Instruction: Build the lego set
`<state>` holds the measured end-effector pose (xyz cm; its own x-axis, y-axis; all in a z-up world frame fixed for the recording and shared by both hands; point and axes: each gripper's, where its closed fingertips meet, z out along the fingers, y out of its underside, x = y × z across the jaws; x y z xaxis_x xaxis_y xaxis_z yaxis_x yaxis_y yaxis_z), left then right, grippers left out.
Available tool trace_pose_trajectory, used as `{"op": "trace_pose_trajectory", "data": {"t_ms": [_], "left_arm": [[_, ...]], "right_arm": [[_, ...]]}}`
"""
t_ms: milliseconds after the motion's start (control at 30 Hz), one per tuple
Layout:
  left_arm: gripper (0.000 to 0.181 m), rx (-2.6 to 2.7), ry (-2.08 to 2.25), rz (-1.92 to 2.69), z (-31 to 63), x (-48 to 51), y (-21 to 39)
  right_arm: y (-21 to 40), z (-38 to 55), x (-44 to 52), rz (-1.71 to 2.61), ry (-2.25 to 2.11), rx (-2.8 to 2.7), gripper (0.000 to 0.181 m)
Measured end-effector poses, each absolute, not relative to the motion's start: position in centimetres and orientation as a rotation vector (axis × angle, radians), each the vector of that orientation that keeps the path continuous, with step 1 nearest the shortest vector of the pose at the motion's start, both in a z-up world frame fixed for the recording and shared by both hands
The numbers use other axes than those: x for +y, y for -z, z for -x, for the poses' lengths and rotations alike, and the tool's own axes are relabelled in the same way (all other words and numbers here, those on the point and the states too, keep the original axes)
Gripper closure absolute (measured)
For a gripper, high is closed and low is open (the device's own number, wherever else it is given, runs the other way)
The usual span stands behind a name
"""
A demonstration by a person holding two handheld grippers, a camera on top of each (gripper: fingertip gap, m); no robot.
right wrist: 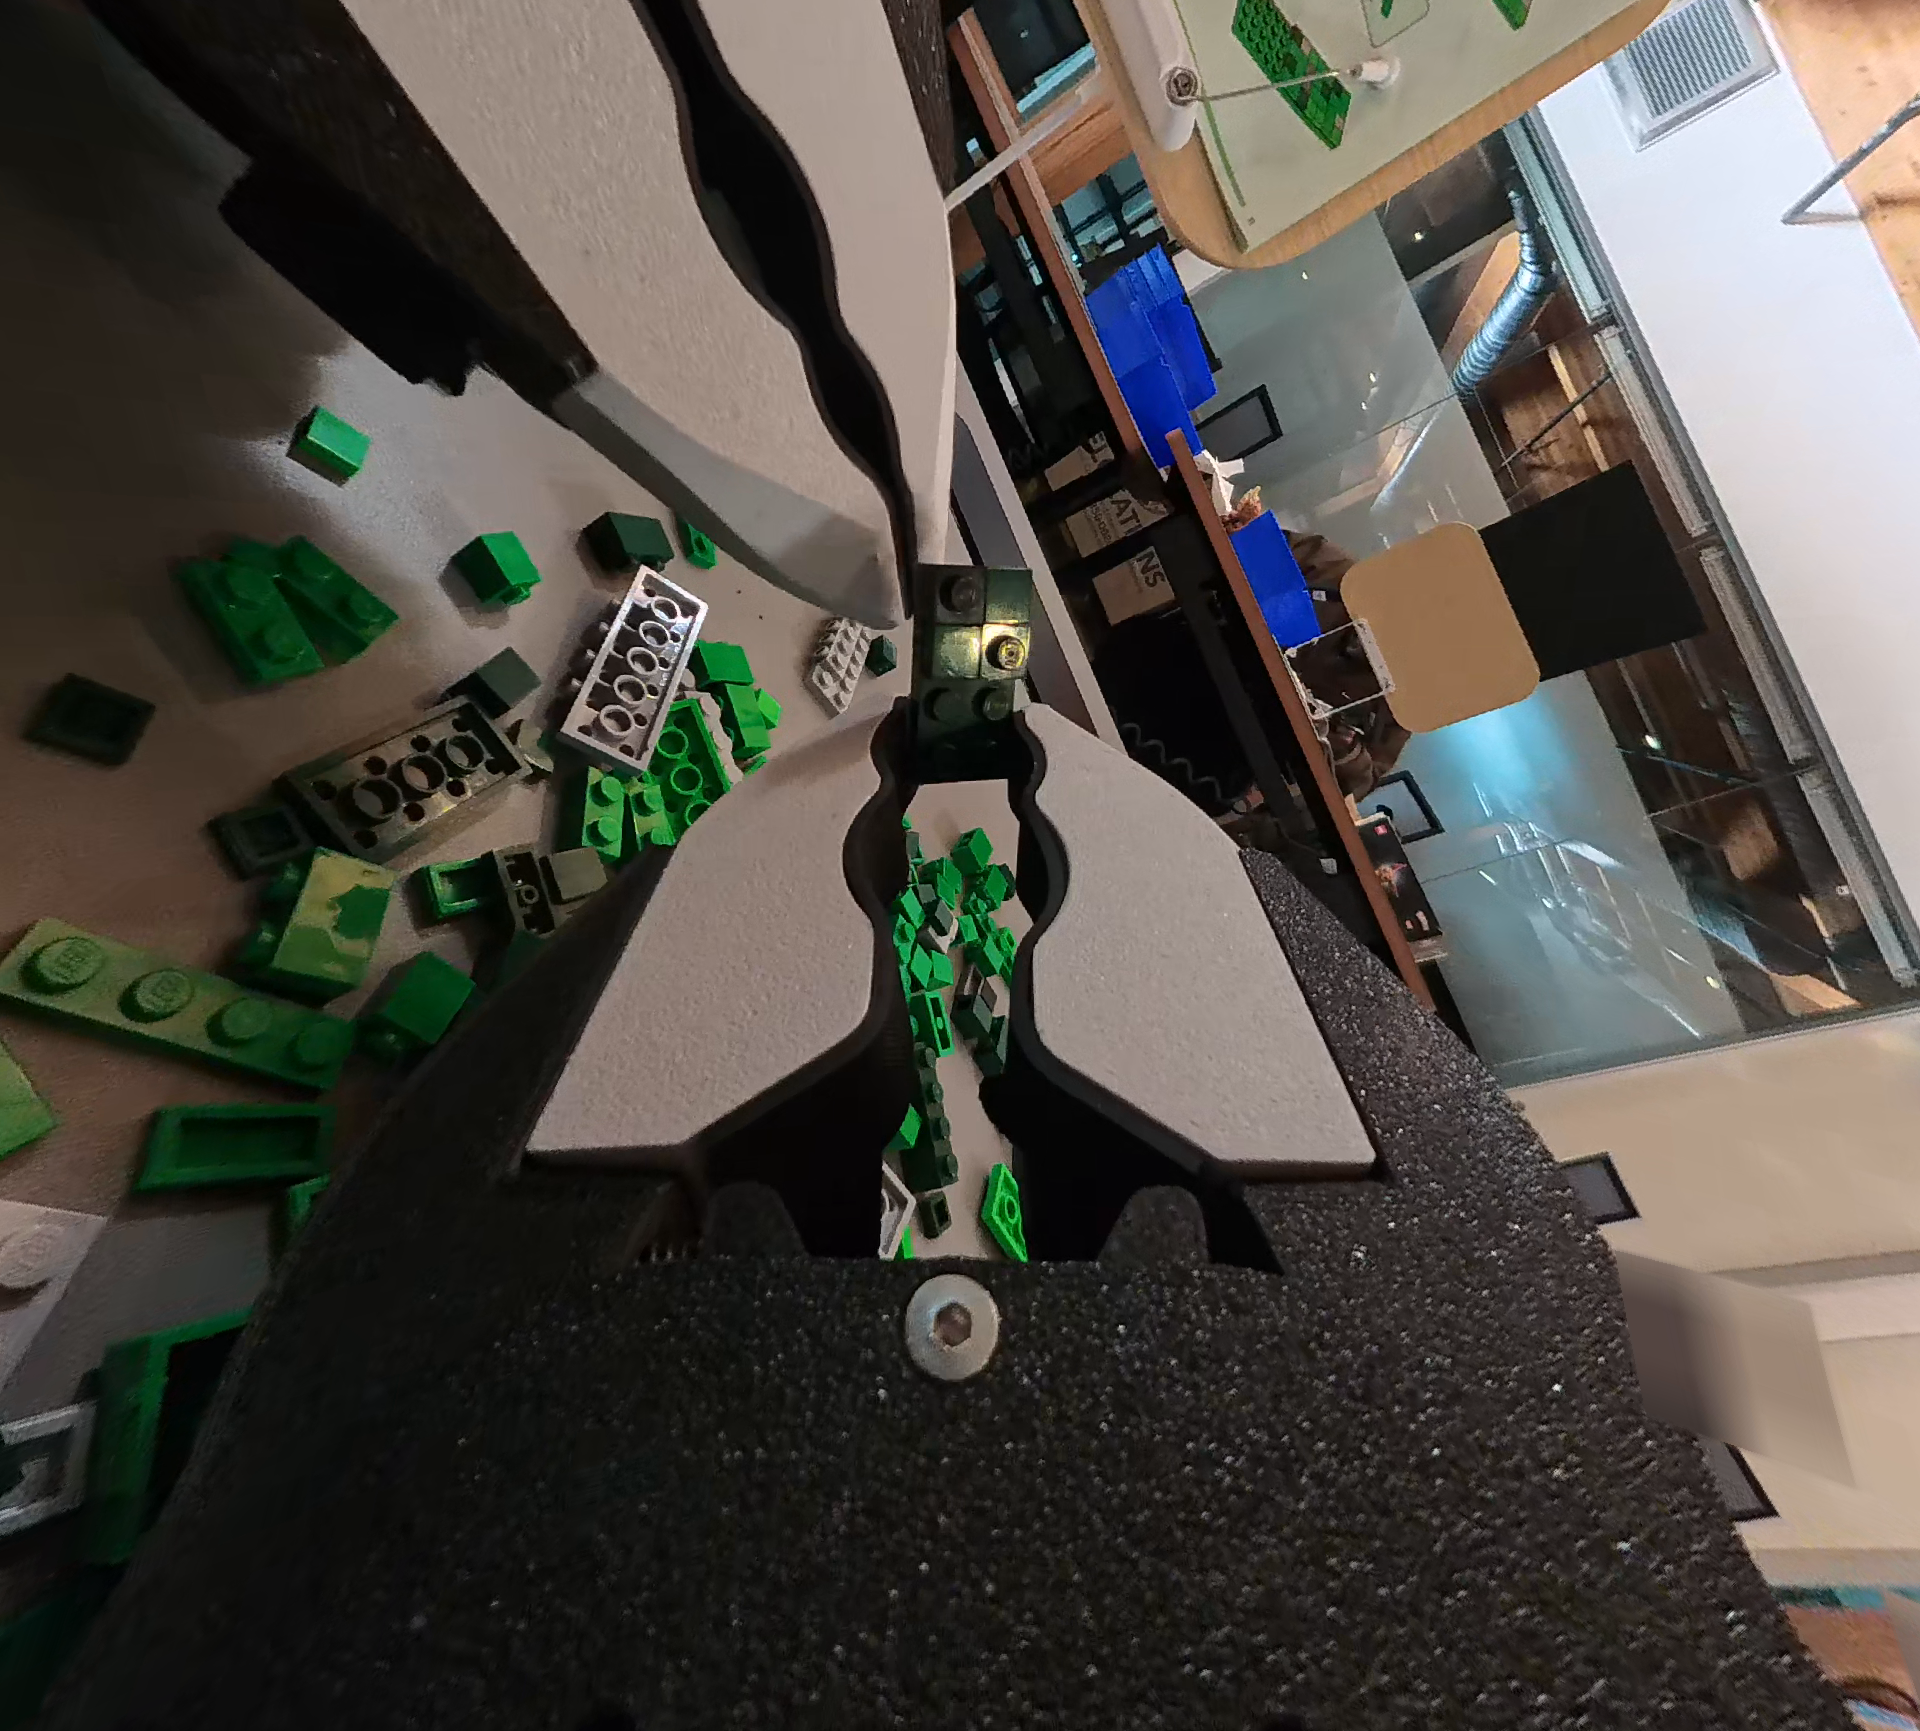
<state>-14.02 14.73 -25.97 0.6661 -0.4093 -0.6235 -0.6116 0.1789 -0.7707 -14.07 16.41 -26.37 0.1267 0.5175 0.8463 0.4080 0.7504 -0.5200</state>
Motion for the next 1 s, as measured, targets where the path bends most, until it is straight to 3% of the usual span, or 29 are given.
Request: {"op": "trace_pose_trajectory", "data": {"t_ms": [1000], "left_arm": [[0.181,0.913,-0.107,1.367,13.2,14.0,25.0]], "right_arm": [[26.6,14.2,16.3,0.782,-0.088,-1.511,0.165]]}}
